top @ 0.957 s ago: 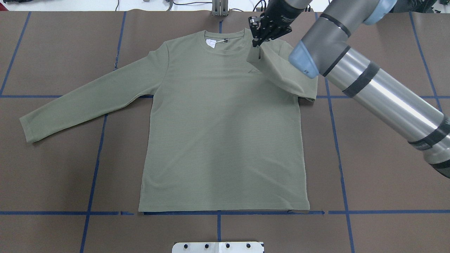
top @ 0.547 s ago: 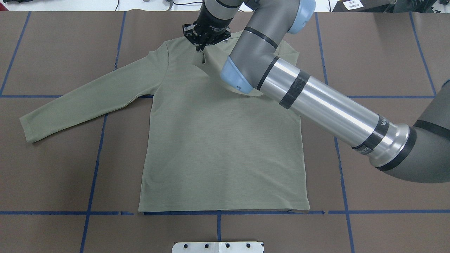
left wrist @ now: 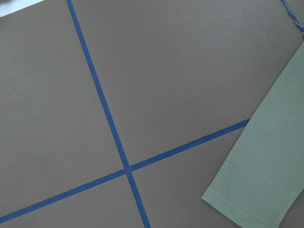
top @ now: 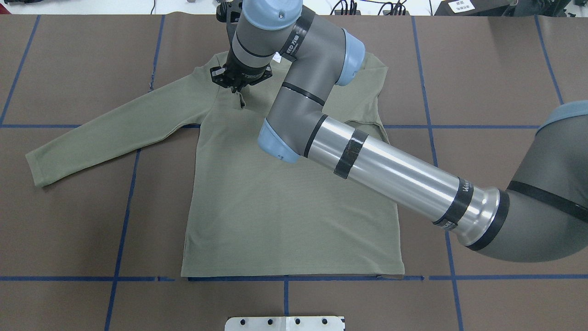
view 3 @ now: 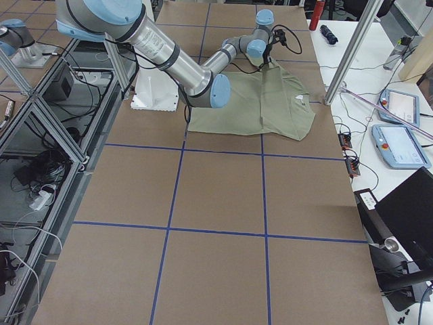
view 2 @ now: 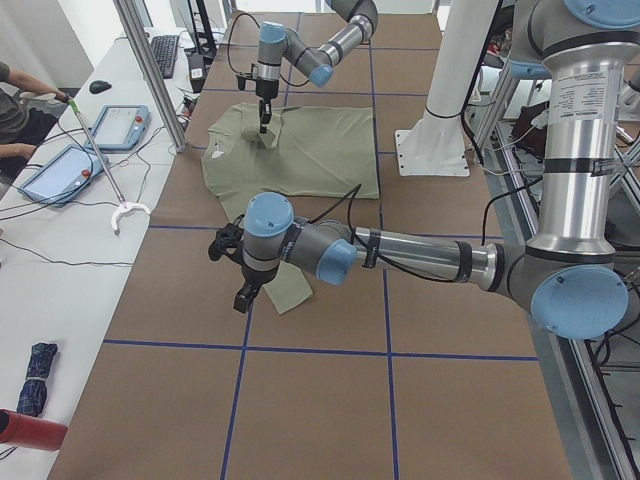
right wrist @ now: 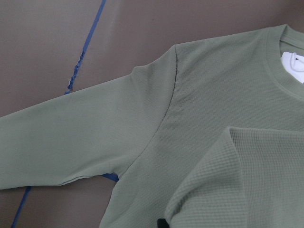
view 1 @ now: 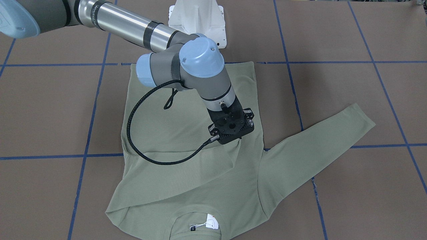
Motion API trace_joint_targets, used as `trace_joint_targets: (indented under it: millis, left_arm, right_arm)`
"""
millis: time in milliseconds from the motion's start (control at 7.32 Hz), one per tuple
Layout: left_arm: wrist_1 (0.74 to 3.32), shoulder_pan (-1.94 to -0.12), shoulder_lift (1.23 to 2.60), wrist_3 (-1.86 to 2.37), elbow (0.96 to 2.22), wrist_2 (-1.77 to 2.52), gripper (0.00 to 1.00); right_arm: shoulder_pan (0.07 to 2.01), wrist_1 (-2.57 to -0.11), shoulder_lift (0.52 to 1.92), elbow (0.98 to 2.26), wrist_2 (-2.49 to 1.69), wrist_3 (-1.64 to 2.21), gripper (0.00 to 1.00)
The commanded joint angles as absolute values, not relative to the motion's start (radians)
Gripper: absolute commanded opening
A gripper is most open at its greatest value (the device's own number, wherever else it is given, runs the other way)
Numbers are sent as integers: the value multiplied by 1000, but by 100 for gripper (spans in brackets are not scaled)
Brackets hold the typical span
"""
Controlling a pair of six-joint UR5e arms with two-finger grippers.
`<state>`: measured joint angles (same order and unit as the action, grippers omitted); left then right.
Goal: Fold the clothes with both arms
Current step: 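Lift the sleeve cuff with the right gripper and fold it across the shirt body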
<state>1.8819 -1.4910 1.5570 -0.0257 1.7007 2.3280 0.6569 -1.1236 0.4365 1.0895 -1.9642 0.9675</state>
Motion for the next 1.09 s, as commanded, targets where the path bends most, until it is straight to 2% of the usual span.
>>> trace_joint_targets:
  millis: [0,410,547,683,957]
  left_arm:
    - [1881,-1491,1557,-25,1700,2327,100]
    - [1881,-1491,1559,-25,1700,2327,100]
    - [1881,-1491,1559,-25,1700,2326,100]
    - [1881,-1491,1568,-25,1700,2324,100]
    - [1879,-1491,1569,-21,1698,2326,100]
  right_arm:
    - [600,-1063,433,1074,-1878,997,0]
    - [586,-1029,433,1042,-1841,997,0]
    - [584,-1000,430,1034,-1839,997,25]
    - [568,-988,399,1026,-1809,1009,98]
    - [525,-945,367,1025,-1712,1206,99]
